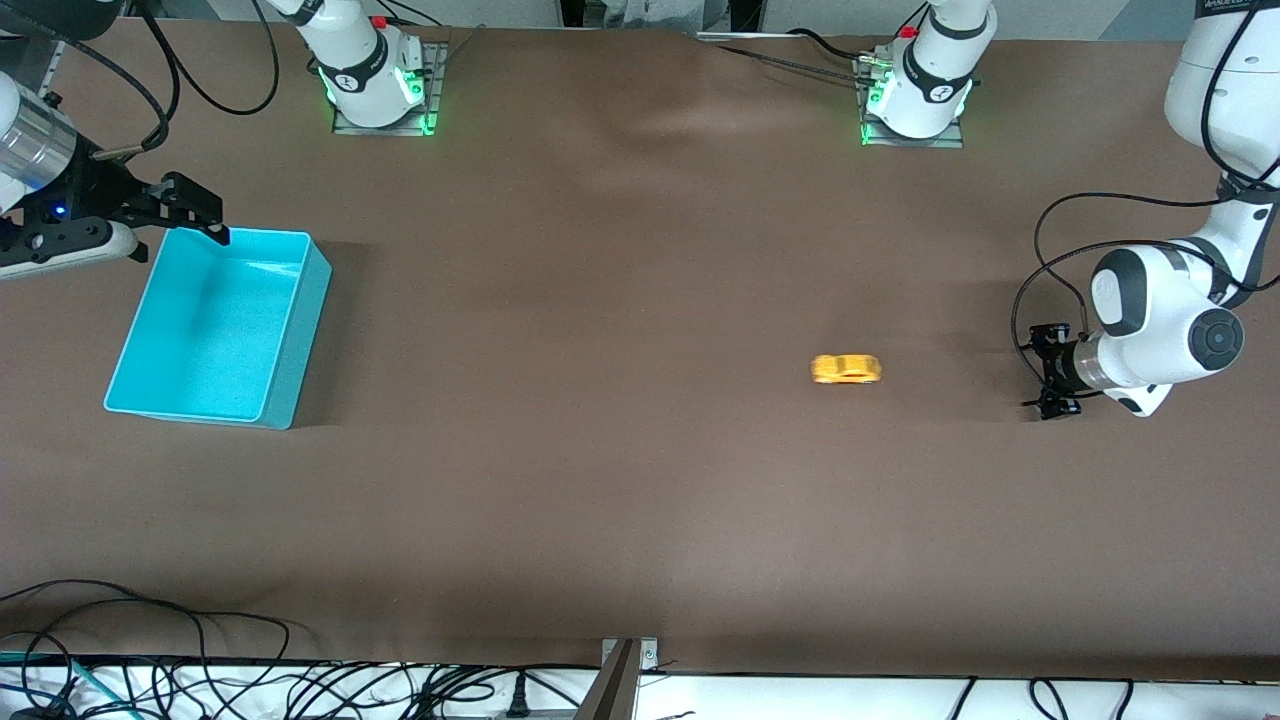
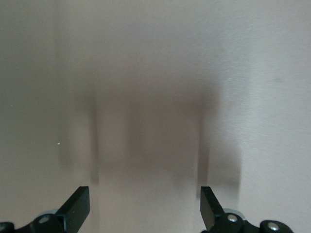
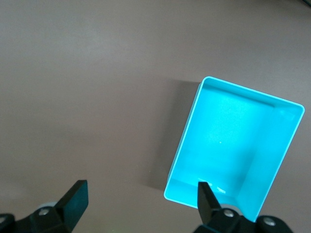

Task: Wind up and store yellow beetle car
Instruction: 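Open the left gripper to let the car roll toward the box, then raise the left gripper and draw it back from the table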

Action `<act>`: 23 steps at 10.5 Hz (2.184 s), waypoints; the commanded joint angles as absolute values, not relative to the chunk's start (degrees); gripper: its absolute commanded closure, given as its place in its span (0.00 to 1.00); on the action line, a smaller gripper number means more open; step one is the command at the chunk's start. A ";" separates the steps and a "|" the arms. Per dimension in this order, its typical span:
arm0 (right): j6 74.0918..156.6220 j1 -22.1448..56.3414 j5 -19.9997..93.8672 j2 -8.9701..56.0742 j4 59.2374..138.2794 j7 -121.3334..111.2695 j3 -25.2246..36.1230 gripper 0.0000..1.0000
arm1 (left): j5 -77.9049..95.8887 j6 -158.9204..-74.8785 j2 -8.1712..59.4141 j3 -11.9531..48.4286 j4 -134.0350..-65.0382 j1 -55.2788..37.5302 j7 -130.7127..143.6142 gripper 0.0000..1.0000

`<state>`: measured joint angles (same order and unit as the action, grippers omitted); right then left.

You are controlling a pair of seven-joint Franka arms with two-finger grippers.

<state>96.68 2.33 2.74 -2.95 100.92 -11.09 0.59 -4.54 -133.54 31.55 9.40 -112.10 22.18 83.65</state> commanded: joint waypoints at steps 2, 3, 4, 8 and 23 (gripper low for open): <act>96.95 2.11 3.78 -4.66 102.48 -11.95 0.61 0.00 | -6.15 -125.10 29.18 11.95 -106.11 21.53 78.61 0.00; 96.94 2.02 3.69 -4.66 102.57 -11.95 0.70 0.00 | -6.07 -122.02 29.18 12.30 -103.65 21.19 75.70 0.00; 96.94 2.11 3.78 -4.57 102.48 -11.87 0.70 0.00 | -6.15 -119.30 29.18 13.17 -101.19 20.83 73.76 0.00; 96.77 2.02 3.78 -4.57 102.31 -11.87 0.70 0.00 | -5.54 -115.15 29.18 14.50 -94.32 20.57 57.60 0.00; 96.50 2.64 2.29 -1.85 98.88 -10.99 -0.79 0.00 | -6.06 -93.18 27.34 20.13 -74.09 19.42 27.44 0.00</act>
<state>96.70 2.51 2.71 -2.44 100.23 -11.22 -0.72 -4.66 -95.81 27.90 19.83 -74.98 19.87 32.01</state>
